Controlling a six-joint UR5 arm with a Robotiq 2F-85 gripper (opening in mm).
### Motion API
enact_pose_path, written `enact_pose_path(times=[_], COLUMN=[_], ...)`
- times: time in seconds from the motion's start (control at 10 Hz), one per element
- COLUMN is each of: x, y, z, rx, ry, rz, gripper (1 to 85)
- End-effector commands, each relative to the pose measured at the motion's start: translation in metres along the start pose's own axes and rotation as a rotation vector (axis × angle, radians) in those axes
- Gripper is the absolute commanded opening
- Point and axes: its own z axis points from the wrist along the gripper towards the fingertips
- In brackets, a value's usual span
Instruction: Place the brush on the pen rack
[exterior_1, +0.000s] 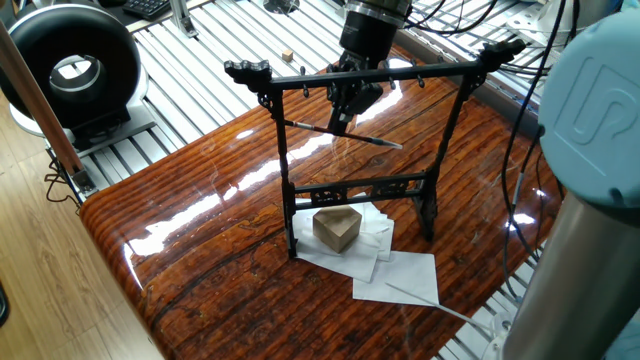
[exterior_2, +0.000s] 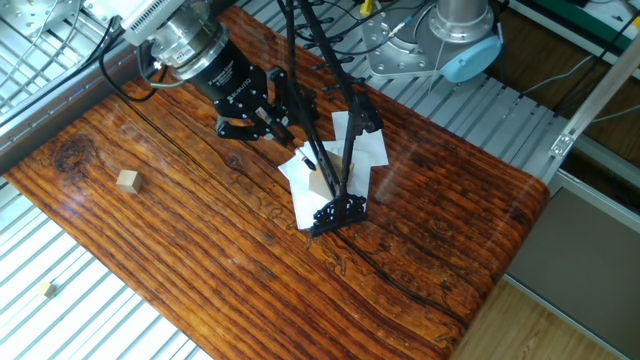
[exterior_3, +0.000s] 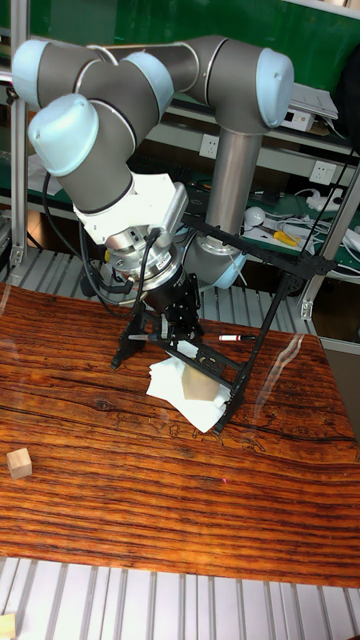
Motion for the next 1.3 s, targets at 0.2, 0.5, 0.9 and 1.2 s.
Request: enact_pose_path(times=[0.2, 0.5, 0.9, 1.2], x=[-0.001, 0.004, 0.006, -0.002], y=[-0.004, -0.005, -0.02, -0.025], z=[-0.001, -0.001, -0.001, -0.001], rx=[0.007, 0.015, 0.084, 0.103], ry=[-0.002, 0.01, 0.018, -0.012], rz=[0.001, -0.006, 0.006, 0.009], gripper=[1.0, 1.0, 1.0, 1.0])
